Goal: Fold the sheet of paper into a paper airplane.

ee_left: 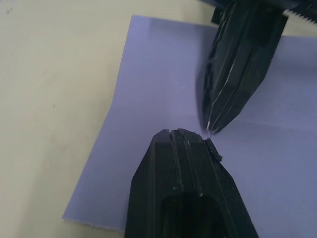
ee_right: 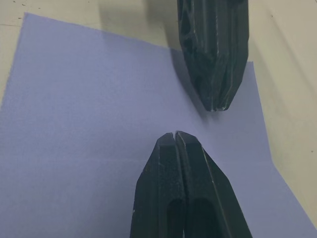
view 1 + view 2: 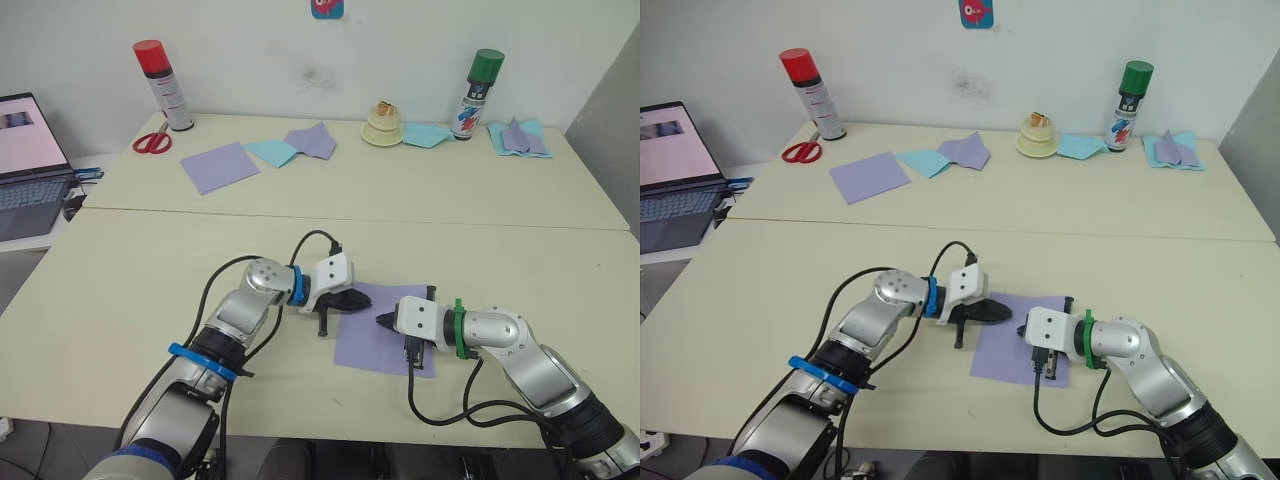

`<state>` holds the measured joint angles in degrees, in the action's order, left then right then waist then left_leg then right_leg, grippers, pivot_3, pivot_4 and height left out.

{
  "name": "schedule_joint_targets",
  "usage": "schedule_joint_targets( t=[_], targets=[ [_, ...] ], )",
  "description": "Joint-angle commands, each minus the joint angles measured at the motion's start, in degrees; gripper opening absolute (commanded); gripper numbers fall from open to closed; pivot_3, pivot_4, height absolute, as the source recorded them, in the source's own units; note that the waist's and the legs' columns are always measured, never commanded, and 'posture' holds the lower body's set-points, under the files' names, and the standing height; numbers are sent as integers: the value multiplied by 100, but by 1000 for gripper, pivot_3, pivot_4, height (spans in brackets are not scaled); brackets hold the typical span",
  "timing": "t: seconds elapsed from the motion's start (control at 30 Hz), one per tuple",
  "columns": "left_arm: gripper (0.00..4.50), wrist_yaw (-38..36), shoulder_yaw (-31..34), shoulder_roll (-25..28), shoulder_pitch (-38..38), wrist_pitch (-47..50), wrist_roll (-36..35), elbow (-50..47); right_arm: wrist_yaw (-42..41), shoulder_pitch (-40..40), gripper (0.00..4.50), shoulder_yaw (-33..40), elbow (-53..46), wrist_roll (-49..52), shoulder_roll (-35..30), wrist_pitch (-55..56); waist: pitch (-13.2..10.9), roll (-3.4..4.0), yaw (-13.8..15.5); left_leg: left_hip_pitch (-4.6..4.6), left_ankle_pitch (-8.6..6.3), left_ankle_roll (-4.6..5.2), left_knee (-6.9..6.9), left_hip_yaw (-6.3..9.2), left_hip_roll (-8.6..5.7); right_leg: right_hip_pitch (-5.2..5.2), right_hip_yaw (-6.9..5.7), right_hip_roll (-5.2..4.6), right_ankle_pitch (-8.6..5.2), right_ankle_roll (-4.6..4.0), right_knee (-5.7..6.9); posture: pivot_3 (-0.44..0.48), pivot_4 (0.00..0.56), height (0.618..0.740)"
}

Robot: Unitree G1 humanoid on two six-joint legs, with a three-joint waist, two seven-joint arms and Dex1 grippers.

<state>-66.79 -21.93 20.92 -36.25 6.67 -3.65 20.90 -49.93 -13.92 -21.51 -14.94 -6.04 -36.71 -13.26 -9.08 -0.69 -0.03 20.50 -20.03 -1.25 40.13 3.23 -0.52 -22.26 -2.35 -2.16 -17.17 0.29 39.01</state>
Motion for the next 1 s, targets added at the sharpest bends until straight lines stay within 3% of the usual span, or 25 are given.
schedule_joint_targets(
  t=[0.03,0.2,0.4,0.5,0.67,1.0],
  targets=[
    [0,71,-26,-93,-52,-223,137,272,-32,36,33,-9,-3,-64,-23,-19,0,0,1,0,0,0,0,0,0,-1,0,0,0,0,0,0,150,717],
    [0,-25,-113,-87,16,-392,267,409,110,78,33,398,-302,276,75,-95,0,0,9,-1,0,0,3,1,0,1,-1,-1,0,1,2,0,150,717],
    [0,-18,-144,-87,131,-401,310,343,392,489,33,1590,-1020,1252,278,-832,0,0,16,2,0,0,4,4,0,1,-2,-2,1,1,2,0,150,717],
    [0,12,-178,-116,143,-409,352,345,721,776,593,2301,-1418,1931,567,-1626,1,0,16,2,0,0,4,5,0,3,-2,-2,1,1,2,0,150,717],
    [0,44,-206,-169,138,-421,399,367,1408,1079,2322,2888,-1840,2552,943,-2873,2,3,18,0,0,0,4,2,0,4,1,-3,1,1,5,0,150,717],
    [0,59,-212,-233,127,-415,425,422,2679,532,2322,3789,-1652,3776,2016,-4912,12,19,29,0,0,1,3,4,-5,4,4,-3,1,1,7,0,150,717]
  ],
)
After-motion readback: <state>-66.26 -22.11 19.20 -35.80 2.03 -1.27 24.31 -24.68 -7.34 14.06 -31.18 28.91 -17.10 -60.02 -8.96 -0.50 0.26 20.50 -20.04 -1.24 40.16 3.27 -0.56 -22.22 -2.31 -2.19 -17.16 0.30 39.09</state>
